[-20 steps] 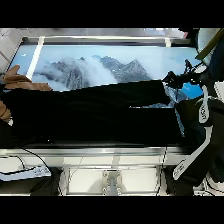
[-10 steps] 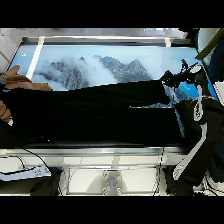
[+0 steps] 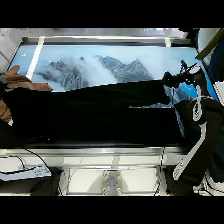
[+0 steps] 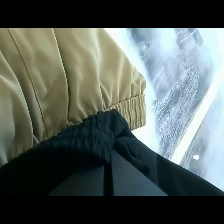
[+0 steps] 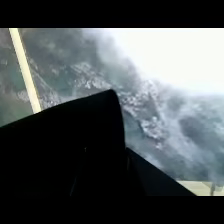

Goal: Fold the clothes and pants, and hang the long-sleeved shirts on hangers.

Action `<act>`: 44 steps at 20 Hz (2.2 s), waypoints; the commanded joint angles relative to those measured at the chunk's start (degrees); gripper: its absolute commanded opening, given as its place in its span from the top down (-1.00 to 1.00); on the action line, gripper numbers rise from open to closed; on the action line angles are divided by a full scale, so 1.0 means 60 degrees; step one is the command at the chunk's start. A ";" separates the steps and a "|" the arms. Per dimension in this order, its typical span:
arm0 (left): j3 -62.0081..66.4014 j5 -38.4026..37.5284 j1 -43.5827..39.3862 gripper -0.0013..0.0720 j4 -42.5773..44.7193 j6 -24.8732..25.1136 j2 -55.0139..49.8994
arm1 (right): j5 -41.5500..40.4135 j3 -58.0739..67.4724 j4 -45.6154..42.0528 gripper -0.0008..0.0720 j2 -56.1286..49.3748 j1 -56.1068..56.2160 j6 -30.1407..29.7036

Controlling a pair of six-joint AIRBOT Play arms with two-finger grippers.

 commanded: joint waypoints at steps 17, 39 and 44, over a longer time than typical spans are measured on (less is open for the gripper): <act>0.0022 0.4517 -0.1282 0.93 -0.2565 0.1005 -0.0583 | -0.0302 -0.0444 -0.0368 0.97 0.2240 -0.0310 -0.0306; -0.1304 -0.1869 0.3187 -0.50 0.3049 0.0568 0.3668 | 0.2991 -0.1366 -0.1657 -0.15 0.6360 -0.0277 -0.0084; -0.4503 -0.1082 0.4554 -0.50 0.1184 0.0619 0.4342 | 0.3479 -0.4299 -0.1381 -0.15 0.8881 -0.0277 -0.0721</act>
